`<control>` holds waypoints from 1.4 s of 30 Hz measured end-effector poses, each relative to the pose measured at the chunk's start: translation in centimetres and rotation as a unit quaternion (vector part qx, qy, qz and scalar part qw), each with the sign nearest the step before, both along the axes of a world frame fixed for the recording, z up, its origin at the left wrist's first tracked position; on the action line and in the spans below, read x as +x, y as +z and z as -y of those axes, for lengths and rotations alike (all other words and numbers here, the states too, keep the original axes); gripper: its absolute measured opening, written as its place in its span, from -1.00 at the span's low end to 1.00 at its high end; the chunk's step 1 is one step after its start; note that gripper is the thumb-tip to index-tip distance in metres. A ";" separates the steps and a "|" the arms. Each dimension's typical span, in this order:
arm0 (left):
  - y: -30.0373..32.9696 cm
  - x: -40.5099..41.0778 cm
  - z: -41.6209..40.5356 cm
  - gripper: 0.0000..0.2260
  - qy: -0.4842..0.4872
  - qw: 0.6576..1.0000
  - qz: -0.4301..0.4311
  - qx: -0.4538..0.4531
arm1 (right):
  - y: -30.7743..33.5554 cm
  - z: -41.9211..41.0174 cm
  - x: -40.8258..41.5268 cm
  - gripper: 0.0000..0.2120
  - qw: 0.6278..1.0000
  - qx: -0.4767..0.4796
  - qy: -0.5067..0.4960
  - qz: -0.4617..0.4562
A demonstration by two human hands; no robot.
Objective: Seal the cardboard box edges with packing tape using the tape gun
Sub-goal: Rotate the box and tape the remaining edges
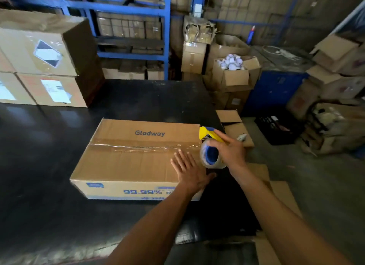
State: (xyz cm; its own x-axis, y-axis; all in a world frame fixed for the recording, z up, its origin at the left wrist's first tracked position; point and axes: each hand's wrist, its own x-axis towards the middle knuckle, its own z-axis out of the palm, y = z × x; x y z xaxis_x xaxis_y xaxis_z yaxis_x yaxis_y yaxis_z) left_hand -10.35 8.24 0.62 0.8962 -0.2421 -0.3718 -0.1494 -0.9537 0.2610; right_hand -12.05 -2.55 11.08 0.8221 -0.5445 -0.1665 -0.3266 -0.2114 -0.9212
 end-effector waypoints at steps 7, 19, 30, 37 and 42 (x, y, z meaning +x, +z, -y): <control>-1.1 0.4 -0.1 -0.05 -0.070 0.996 0.042 0.046 | -1.1 1.9 -0.8 -0.47 1.000 -0.003 -0.003 -0.020; 0.5 2.3 -12.7 0.06 -0.310 0.949 0.046 0.043 | -2.1 -1.7 2.5 -0.51 0.992 0.052 0.117 -0.011; 0.1 1.9 -8.6 -0.13 -0.240 0.968 0.038 0.059 | -3.5 0.6 1.6 -0.47 0.992 0.060 0.112 -0.020; 0.4 2.0 -8.5 -0.03 -0.242 0.963 0.055 0.102 | -3.4 1.6 0.9 -0.47 0.993 0.053 0.101 -0.025; -1.0 0.2 -7.3 -0.04 -0.183 0.977 0.098 0.047 | -3.7 1.3 0.7 -0.48 0.992 0.065 0.108 -0.028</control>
